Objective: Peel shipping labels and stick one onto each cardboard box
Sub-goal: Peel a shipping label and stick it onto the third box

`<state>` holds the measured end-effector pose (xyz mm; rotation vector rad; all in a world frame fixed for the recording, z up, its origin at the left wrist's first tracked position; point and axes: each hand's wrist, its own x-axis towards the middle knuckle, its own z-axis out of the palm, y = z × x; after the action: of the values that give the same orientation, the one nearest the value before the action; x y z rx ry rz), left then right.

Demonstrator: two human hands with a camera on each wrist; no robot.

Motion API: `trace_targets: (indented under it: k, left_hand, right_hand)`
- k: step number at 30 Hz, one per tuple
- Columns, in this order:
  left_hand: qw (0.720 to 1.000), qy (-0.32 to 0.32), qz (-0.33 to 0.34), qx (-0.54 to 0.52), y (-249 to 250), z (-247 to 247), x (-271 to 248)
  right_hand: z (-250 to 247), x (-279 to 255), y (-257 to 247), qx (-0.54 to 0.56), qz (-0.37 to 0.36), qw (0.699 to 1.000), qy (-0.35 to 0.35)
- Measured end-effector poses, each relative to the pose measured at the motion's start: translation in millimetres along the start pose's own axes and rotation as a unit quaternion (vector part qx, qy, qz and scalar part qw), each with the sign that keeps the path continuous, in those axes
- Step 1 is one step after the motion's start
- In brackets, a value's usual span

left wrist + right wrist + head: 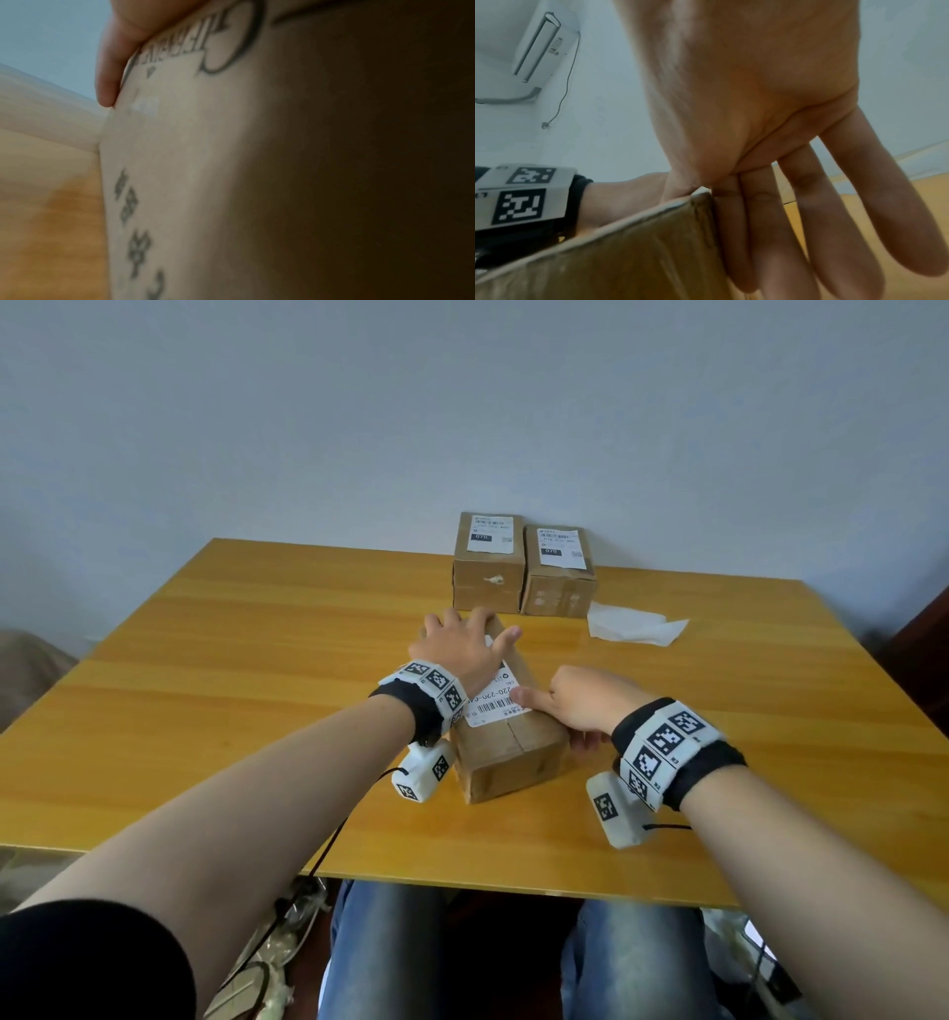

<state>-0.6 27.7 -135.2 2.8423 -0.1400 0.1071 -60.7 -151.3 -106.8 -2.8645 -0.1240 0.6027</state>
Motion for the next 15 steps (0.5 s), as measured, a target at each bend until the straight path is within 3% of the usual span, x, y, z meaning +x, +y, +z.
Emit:
trace_targets:
  k: [15]
  left_hand:
    - [0.996, 0.017, -0.002, 0.088, -7, -9, 30]
  right_hand:
    - [-5, 12, 2, 0.046, -0.01, 0.997, -0.065]
